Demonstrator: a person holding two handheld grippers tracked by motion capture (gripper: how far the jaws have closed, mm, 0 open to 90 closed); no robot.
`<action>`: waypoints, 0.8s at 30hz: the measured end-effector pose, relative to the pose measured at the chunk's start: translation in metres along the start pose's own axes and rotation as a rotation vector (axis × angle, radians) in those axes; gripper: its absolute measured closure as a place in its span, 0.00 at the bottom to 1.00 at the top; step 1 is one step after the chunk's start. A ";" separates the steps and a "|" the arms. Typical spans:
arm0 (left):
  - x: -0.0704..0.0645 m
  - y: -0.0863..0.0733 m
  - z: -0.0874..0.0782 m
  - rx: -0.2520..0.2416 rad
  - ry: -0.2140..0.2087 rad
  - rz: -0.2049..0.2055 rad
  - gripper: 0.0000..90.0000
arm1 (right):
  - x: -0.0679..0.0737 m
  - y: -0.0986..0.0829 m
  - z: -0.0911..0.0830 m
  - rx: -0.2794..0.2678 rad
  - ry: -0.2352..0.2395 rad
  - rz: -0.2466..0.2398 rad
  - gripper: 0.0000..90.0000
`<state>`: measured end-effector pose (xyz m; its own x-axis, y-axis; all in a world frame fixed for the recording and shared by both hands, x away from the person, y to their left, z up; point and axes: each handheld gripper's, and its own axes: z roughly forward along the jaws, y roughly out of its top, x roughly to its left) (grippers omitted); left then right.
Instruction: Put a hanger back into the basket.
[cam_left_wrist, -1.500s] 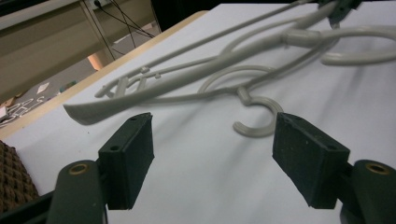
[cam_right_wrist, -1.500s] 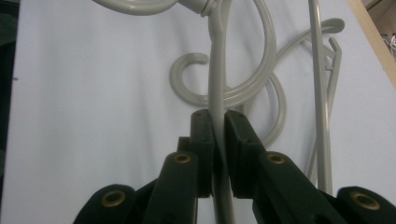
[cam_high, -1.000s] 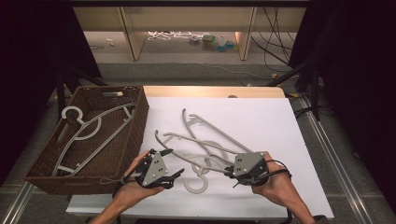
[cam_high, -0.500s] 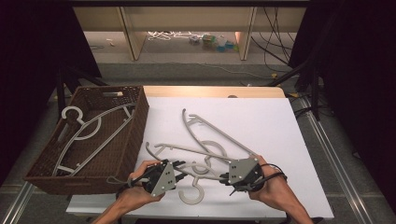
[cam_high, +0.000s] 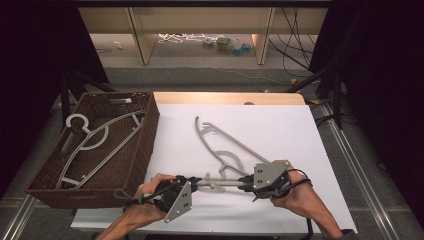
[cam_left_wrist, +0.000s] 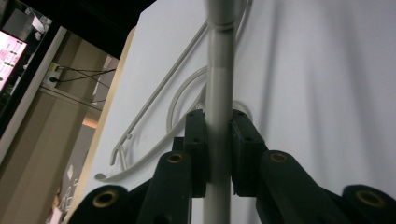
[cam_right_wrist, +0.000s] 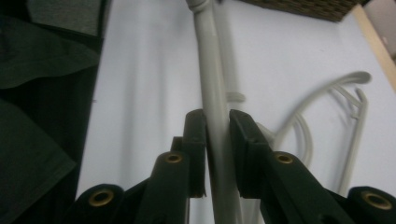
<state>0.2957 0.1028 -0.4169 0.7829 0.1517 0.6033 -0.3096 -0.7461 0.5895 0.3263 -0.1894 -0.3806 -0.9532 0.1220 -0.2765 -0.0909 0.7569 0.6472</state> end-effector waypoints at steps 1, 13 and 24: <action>0.002 0.001 -0.002 0.032 0.000 0.022 0.88 | -0.001 -0.001 0.001 -0.004 -0.023 0.046 0.76; 0.026 -0.010 -0.013 -0.018 -0.041 -0.299 0.88 | -0.012 -0.002 -0.011 -0.170 -0.222 0.310 0.36; 0.039 -0.024 -0.019 -0.068 -0.065 -0.552 0.88 | -0.006 -0.003 -0.023 -0.325 -0.362 0.404 0.31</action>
<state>0.3233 0.1391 -0.3977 0.8699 0.4657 0.1624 0.1228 -0.5235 0.8432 0.3260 -0.2073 -0.3642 -0.7778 0.6100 -0.1515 0.1186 0.3792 0.9177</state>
